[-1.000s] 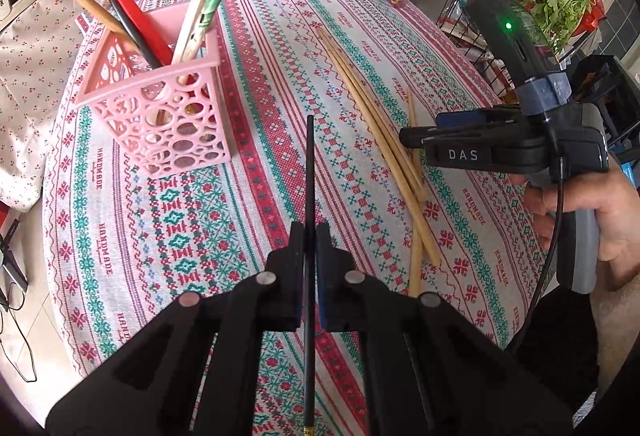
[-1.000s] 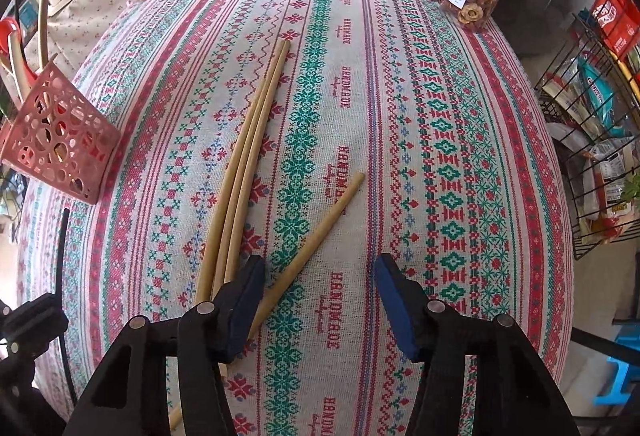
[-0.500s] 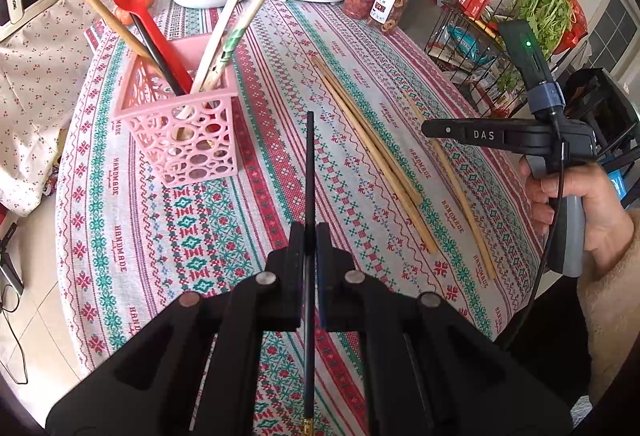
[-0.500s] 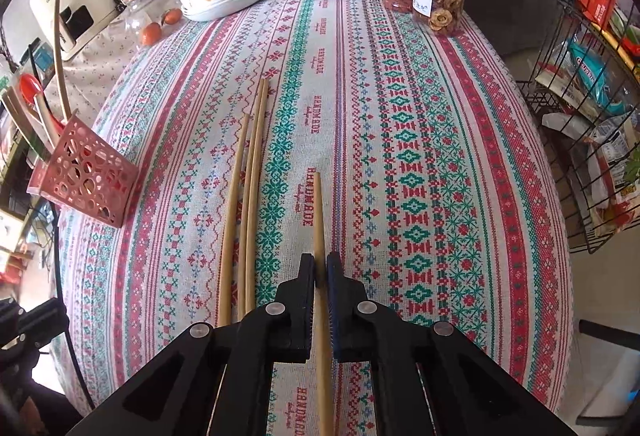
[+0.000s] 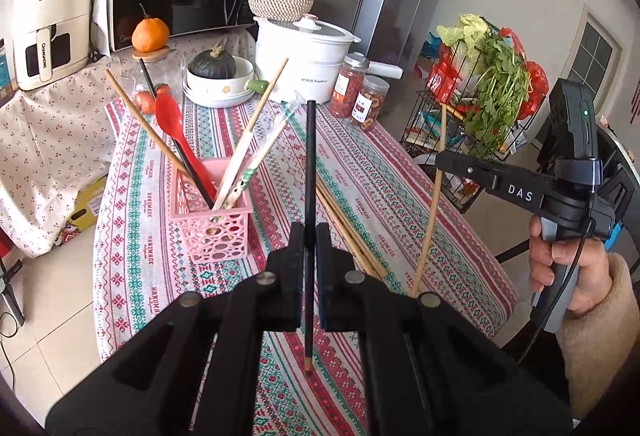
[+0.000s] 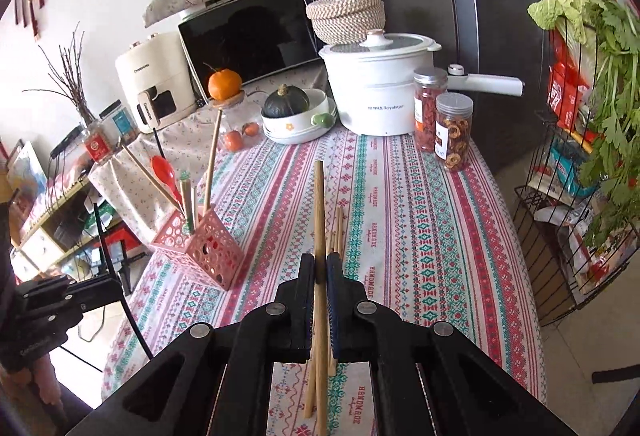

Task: Organize utensils
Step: 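Drop black chopstick into basket with left tool while right tool carries its chopstick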

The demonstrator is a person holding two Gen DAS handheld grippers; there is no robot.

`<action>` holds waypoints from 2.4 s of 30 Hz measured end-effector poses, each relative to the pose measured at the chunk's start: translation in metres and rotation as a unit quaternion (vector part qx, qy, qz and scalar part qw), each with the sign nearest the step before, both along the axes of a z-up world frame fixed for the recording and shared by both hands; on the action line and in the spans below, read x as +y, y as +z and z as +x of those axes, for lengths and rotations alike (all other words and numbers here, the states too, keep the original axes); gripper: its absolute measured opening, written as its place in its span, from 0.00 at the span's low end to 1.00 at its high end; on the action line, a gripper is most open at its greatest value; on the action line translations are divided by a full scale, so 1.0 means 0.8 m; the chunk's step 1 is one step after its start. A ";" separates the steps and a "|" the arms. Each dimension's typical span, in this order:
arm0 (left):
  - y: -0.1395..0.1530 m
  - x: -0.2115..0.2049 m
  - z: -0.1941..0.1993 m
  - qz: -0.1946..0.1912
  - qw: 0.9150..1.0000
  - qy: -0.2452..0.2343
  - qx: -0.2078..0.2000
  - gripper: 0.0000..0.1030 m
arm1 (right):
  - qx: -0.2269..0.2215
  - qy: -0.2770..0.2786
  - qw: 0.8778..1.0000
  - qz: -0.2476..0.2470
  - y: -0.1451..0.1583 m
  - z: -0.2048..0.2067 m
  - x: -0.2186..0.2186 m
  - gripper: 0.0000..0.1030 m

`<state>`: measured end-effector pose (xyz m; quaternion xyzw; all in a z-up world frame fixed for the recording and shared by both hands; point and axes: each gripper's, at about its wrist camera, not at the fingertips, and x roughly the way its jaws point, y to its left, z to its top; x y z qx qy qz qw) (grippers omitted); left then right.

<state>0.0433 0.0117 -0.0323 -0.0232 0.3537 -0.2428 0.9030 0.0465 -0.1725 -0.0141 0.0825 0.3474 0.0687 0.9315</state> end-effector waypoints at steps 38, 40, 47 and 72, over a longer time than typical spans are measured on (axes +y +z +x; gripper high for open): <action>0.028 0.052 0.083 -0.024 0.956 0.192 -0.221 0.06 | -0.110 0.039 0.993 0.011 0.075 -0.011 0.049 0.06; 0.021 0.053 0.093 -0.023 0.959 0.196 -0.204 0.06 | -0.109 0.040 0.993 0.010 0.073 -0.010 0.051 0.06; 0.018 0.054 0.095 -0.028 0.968 0.187 -0.167 0.23 | -0.113 0.048 0.992 0.014 0.076 -0.009 0.060 0.06; -0.023 0.133 0.042 0.007 0.985 0.172 0.006 0.80 | -0.136 0.084 0.985 0.067 0.076 0.069 0.165 0.06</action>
